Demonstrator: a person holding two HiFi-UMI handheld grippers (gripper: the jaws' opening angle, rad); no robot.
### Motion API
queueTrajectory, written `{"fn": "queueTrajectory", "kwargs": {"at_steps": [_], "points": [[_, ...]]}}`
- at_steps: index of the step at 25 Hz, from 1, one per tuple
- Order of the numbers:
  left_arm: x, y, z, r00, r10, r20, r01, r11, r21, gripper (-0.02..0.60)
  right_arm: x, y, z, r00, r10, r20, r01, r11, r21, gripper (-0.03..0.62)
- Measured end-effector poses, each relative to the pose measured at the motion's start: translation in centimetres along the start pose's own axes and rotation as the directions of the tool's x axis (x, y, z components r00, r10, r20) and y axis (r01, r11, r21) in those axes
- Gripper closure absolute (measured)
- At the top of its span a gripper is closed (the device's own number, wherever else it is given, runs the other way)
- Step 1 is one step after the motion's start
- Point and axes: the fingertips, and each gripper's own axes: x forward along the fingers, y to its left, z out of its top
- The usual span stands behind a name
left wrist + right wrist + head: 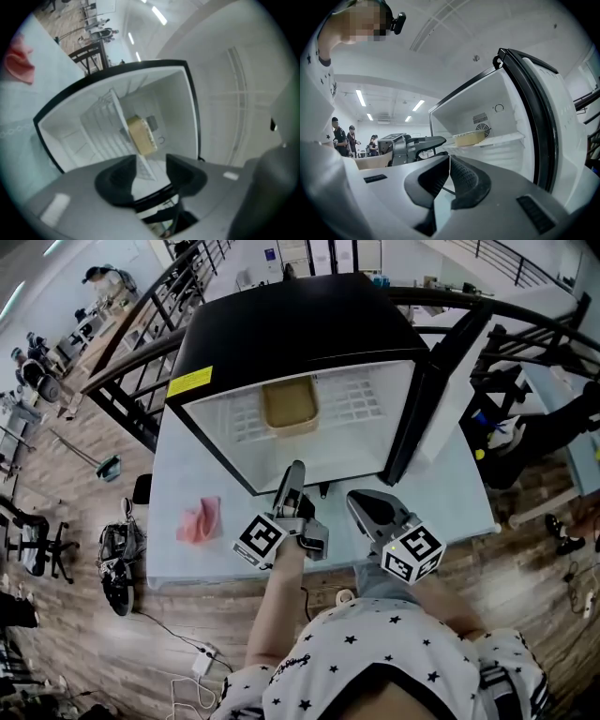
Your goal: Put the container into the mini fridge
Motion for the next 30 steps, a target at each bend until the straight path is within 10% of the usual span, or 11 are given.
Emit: {"fn": "queueTrajectory", "kwargs": {"at_steps": [9,23,30], "points": [[-4.4,0.1,-3.0,0.993,0.101,-0.061,-0.079,0.954,0.290,0.569,-0.6,2.4,-0.3,0.999,0.031,0.008,-0.031,0.999,0.021,0.572],[-10.6,0.7,-6.5,0.962,0.243,-0.126,-0.136,0.824,0.549,0.577,-2.3,4.8,-0.9,0.998,0.058,0.004,-0.059,0.998,0.025,0.572],[-12.5,1.2,-8.1,0.948,0.273,-0.164,-0.134,0.809,0.572,0.577,-2.8,5.3,-1.7,0.998,0.059,-0.005,-0.059,0.997,0.043,0.572]]}}
